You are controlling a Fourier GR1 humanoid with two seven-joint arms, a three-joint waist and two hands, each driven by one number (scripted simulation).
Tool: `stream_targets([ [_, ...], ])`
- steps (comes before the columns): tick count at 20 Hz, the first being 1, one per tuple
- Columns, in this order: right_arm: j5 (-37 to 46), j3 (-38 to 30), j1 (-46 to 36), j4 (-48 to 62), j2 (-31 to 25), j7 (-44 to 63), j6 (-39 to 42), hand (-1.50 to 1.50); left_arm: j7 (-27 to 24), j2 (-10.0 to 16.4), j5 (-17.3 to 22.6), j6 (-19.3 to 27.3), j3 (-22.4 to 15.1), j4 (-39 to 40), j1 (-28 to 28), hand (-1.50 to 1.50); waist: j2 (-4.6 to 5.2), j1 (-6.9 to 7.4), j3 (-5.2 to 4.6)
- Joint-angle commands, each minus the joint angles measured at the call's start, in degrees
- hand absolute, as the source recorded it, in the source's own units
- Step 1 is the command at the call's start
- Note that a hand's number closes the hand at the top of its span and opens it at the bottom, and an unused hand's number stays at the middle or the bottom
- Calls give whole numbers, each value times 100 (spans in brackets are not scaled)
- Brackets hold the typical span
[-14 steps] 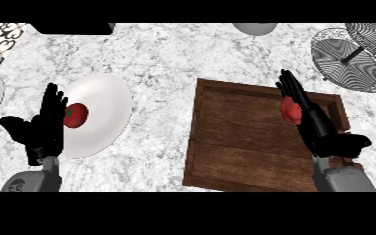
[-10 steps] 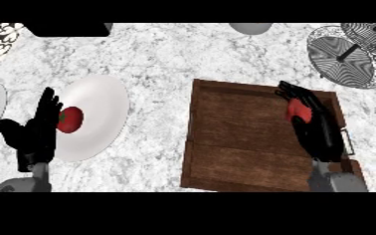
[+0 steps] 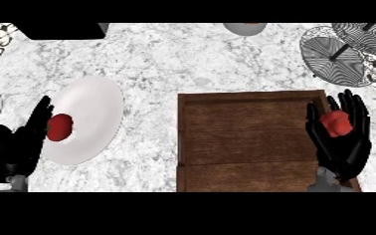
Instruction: Pick the bell pepper from the tray and place it in the tiered basket
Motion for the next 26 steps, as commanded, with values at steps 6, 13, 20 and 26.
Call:
stream_targets([
  [6,1774,883,912,759,-1087,2020,-1732,-150,273,234,32,-398,-129,35,221,0,134,122,-55],
  [13,2052,1784,376,-295,-2405,4643,-1017,-150,261,320,112,-602,-74,-11,325,0,70,189,-36],
  [20,2189,1785,-431,-2036,-3720,7864,-905,-150,391,96,104,-517,-72,105,204,0,49,80,-6],
  [26,2005,1931,-1278,-2316,-3930,9755,-614,-150,135,-43,-57,-618,-89,413,32,0,78,127,7],
])
